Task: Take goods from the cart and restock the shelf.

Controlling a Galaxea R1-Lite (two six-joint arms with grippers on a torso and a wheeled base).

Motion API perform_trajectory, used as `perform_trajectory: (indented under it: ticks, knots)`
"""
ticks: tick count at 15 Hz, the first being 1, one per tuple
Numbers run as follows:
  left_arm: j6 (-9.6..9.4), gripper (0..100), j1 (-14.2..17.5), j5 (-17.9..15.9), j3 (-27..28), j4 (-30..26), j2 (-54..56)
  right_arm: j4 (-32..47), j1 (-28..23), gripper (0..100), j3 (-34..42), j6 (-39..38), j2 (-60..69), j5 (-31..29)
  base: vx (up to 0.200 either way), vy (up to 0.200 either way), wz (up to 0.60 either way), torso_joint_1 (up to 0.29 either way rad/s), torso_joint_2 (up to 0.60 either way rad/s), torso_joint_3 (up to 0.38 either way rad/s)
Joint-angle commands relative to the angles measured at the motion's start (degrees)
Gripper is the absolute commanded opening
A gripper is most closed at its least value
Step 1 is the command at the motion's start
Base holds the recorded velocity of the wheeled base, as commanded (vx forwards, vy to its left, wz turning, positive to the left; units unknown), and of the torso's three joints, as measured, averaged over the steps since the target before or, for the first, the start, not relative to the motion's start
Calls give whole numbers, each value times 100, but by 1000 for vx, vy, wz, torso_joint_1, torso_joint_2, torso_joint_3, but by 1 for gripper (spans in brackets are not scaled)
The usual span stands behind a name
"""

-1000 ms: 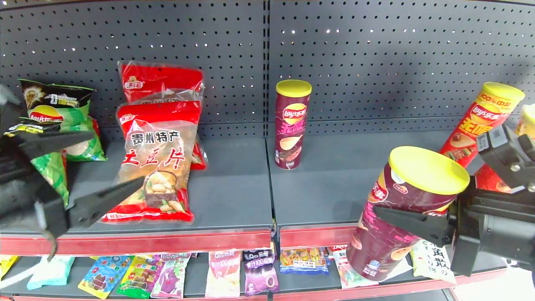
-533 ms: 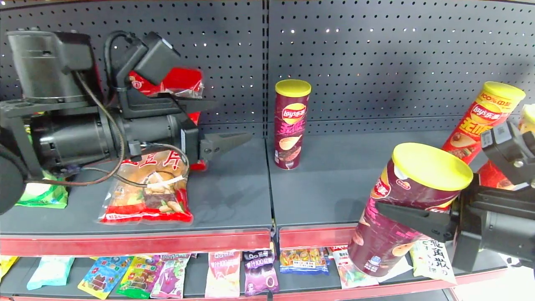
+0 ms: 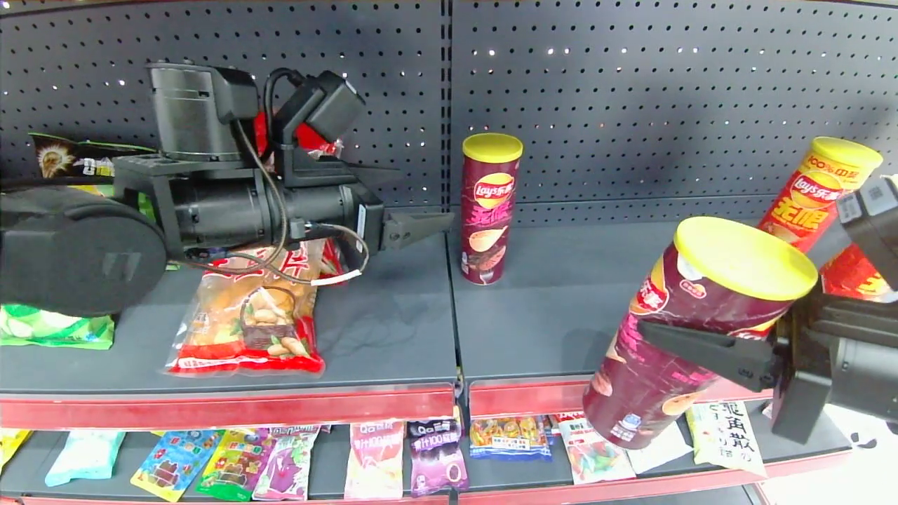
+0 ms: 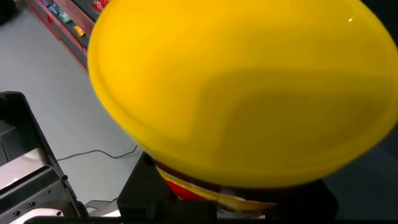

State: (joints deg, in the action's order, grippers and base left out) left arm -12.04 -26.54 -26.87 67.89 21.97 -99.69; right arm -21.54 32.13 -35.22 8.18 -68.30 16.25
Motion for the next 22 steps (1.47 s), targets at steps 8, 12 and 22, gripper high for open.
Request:
perform_trajectory:
  ticks: [8, 12, 22]
  knots:
    - [-26, 100, -80, 41, 1033, 18, -1122, 10, -23, 0, -64, -1, 28, -17, 0, 0, 0, 0, 0, 0]
    - [-26, 100, -88, 94, 1402, 9, -1456, 10, -23, 0, -38, -1, 63, -52, 0, 0, 0, 0, 0, 0]
    - [-26, 100, -220, 59, 2176, 1, -2045, 10, -41, 0, 33, -1, 63, -52, 0, 0, 0, 0, 0, 0]
